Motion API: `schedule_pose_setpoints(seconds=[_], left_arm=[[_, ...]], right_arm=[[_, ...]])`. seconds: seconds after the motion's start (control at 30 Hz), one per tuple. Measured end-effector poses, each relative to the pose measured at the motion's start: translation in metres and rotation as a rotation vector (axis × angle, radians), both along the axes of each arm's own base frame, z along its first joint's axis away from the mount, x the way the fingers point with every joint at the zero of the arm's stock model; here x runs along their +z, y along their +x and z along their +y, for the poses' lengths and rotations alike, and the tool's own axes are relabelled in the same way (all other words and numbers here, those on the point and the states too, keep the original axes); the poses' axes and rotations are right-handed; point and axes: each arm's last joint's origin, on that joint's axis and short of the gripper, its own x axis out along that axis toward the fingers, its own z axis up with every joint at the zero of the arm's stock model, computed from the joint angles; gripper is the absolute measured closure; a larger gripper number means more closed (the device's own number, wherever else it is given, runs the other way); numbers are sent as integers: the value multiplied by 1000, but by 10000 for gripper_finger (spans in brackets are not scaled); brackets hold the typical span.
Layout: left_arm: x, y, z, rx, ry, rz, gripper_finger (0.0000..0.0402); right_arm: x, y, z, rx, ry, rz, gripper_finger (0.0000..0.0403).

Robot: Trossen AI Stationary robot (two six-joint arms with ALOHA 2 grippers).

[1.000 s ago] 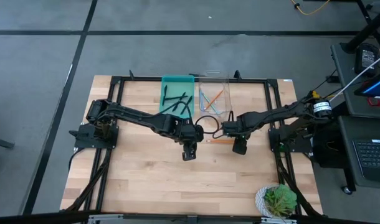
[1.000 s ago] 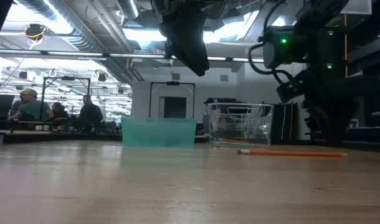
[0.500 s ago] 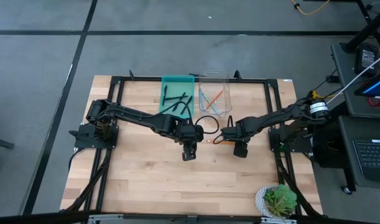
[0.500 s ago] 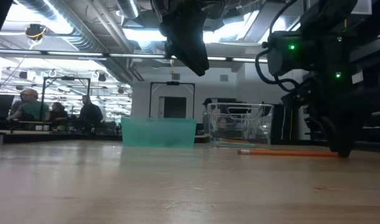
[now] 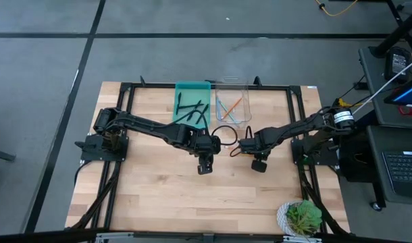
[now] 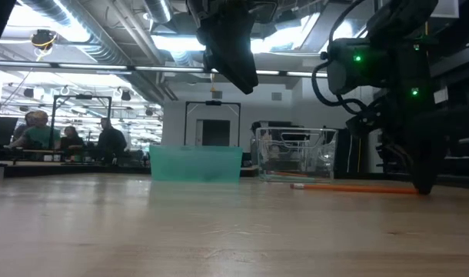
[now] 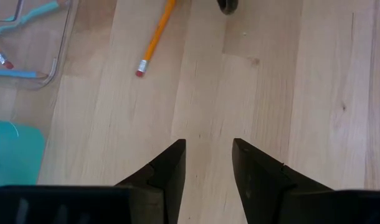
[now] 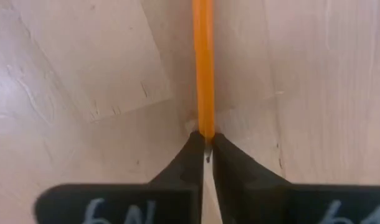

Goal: Sort pens & pencils
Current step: Put the yellow pencil into the transparent bin

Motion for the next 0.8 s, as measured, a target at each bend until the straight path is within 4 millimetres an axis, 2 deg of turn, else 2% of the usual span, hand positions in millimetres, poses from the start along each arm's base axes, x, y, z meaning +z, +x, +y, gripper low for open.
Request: schedule_pose_setpoints(seconds=[0.07, 0.5, 0.7, 0.8], left_arm=[[0, 0, 0, 0, 0, 0, 277], [-6, 0, 1, 3, 4, 36, 277], [-9, 2, 1, 6, 11, 32, 277], [-23, 10, 0, 3, 9, 56, 277]], right_arm=[[0, 0, 0, 0, 1, -2, 388], [0, 0, 6, 38, -32, -13, 391], [7, -1, 12, 69, -44, -62, 394], [5, -2, 15, 79, -49, -68, 395]])
